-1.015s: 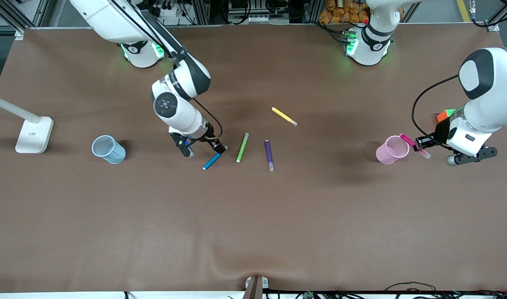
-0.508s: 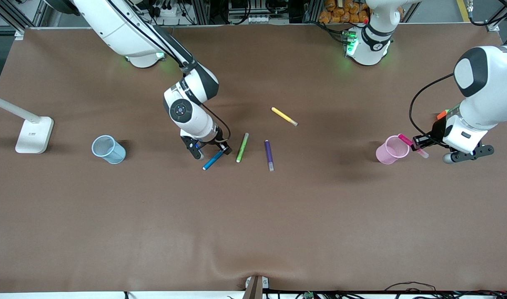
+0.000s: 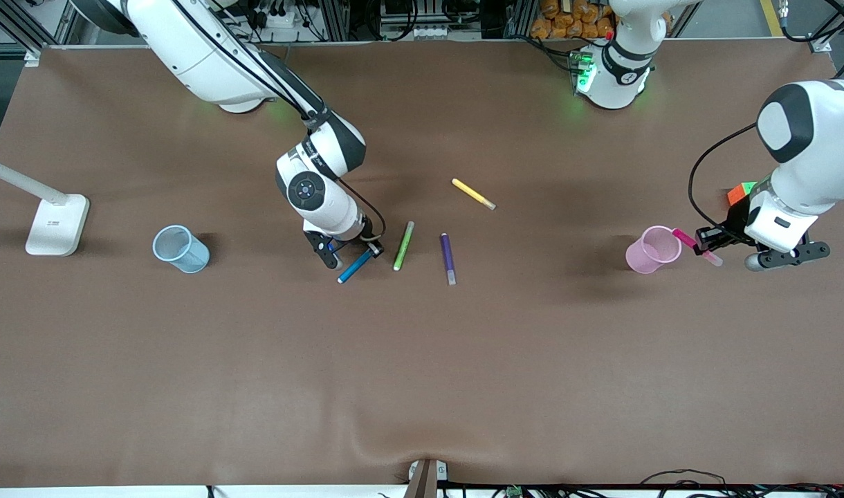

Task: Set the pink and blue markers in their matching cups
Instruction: 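Grasp the blue marker with the right gripper and lift it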

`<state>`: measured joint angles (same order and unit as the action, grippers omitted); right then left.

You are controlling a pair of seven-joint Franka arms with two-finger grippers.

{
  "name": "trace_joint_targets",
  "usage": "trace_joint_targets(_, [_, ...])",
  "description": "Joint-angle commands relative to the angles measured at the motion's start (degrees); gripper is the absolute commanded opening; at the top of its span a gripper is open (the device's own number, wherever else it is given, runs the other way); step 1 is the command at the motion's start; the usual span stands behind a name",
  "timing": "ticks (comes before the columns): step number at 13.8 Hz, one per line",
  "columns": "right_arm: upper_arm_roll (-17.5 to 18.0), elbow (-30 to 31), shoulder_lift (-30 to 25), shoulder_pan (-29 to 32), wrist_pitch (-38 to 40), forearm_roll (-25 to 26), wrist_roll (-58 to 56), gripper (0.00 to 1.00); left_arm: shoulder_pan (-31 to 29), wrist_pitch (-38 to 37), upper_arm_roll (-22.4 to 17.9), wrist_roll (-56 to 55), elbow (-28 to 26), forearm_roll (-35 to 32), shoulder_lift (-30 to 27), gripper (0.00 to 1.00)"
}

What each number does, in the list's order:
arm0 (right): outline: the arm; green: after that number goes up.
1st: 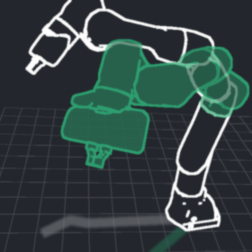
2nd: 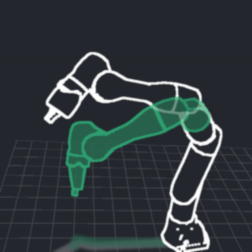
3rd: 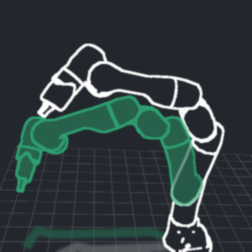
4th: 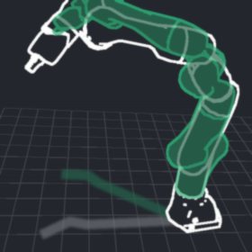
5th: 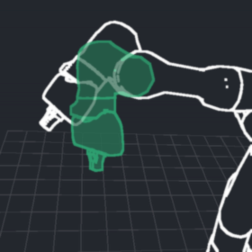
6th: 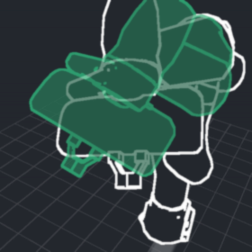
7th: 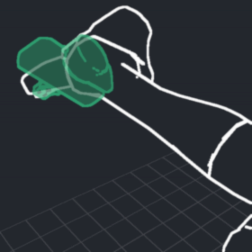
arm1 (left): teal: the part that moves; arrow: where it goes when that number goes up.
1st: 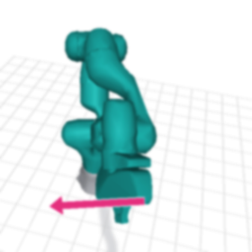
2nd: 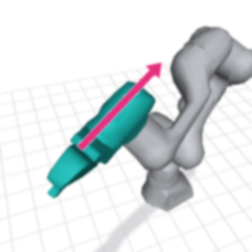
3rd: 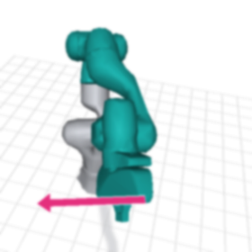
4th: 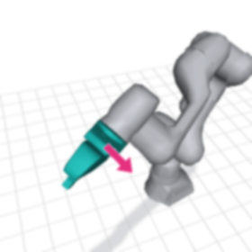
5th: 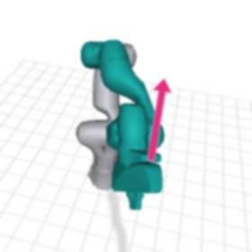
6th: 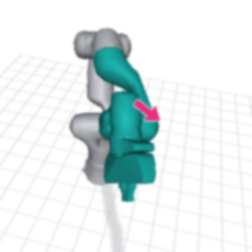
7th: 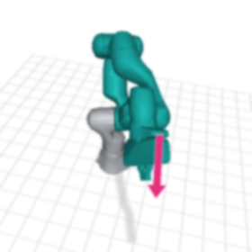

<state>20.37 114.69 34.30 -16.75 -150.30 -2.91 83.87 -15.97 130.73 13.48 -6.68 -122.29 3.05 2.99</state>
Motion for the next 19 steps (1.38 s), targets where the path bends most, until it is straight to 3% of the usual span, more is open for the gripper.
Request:
trace_joint_targets(1, [-0.59, -1.31, 0.94, -0.56, -0.09, 1.51, 1.47, 0.29, -0.37, 2.34, 0.41, 0.18, -3.22, -0.94, -2.73, 0.0])
trace_joint_targets(2, [-0.94, -1.4, 0.94, -0.65, -0.09, 1.85, 1.47, 0.25, -0.37, 3.3, 0.41, 0.18, -3.74, -0.94, -2.73, 0.0])
trace_joint_targets(4, [-1.12, -1.48, 0.94, -0.56, 0.0, 3.0, 1.39, 0.03, -0.37, 7.5, 0.41, 0.26, -6.46, -0.94, -3.17, 0.0])
trace_joint_targets(5, [-1.21, -1.57, 0.94, -0.56, 0.18, 3.0, 1.39, 0.0, -0.37, 9.44, 0.41, 0.44, -7.6, -0.94, -3.34, 0.0])
trace_joint_targets(9, [-1.21, -2.45, -0.46, -0.3, 2.89, 2.91, 1.39, 0.0, -0.46, 10.86, 0.41, 1.06, -8.49, -0.94, -3.43, 0.0])
trace_joint_targets(13, [-1.12, -13.06, -2.66, 0.93, 25.87, 2.74, 0.78, 0.0, -0.55, 15.6, 0.41, 0.97, -11.21, -0.76, -3.35, 0.0])
trace_joint_targets(17, [-1.03, -16.07, -5.73, 4.61, 34.78, 1.69, -2.63, 0.0, -0.55, 19.12, 0.41, 0.97, -14.37, -0.76, -3.0, 0.0])
trace_joint_targets(19, [-1.3, -17.3, -7.84, 7.42, 41.8, -2.86, -9.3, 0.0, -1.16, 19.56, 0.5, 0.97, -15.34, -0.76, -2.99, 0.0])
